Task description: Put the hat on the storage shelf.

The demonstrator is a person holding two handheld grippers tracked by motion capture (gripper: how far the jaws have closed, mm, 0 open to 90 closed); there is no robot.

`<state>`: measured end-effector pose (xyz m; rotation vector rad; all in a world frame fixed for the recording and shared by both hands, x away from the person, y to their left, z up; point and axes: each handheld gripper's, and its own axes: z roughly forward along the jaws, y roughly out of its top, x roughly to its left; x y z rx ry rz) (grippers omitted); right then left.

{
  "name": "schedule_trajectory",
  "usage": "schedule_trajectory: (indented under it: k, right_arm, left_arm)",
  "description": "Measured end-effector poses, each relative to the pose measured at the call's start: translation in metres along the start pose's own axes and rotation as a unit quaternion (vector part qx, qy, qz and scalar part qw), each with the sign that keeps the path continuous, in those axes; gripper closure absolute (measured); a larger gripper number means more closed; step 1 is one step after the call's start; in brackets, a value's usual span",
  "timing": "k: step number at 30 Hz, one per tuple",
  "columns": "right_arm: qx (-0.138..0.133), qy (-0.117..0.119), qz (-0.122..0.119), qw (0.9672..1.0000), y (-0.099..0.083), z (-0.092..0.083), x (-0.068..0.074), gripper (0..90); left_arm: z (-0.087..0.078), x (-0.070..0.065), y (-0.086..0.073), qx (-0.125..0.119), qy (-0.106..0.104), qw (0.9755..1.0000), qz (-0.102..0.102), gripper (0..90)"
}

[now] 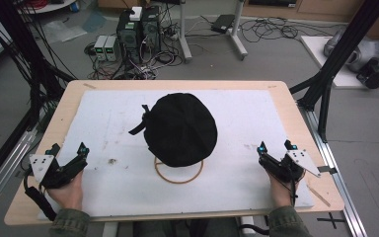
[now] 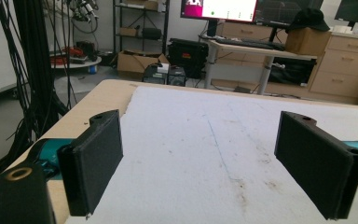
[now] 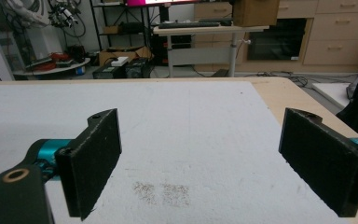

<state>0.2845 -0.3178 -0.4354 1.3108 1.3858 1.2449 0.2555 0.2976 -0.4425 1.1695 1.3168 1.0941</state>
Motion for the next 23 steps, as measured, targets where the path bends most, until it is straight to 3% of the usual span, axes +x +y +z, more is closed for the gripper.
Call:
schedule_trajectory:
  k: [5,18,20,23]
  right_arm:
    - [0.001,-0.002,0.008,1.0000,0.0001,-0.0008,-0.0030,12.2]
    - [0.005,0.001,0.004,1.0000,-0.0013,-0.0001,-0.0050,12.2]
    - [0.007,0.001,0.006,1.0000,-0.0016,0.0006,-0.0050,12.2]
    - [0.020,0.006,-0.001,0.9998,-0.0019,0.0022,-0.0056,12.2]
  left_arm:
    - [0.0008,-0.0004,-0.0003,0.001,0.000,1.0000,-0.002,15.5]
    - [0.0020,0.0004,-0.0008,0.007,0.000,1.0000,-0.004,15.4]
    - [0.0029,0.0003,-0.0011,0.010,-0.003,0.9999,-0.005,15.4]
    - [0.0086,-0.0008,-0.0024,0.037,-0.031,0.9988,0.005,14.9]
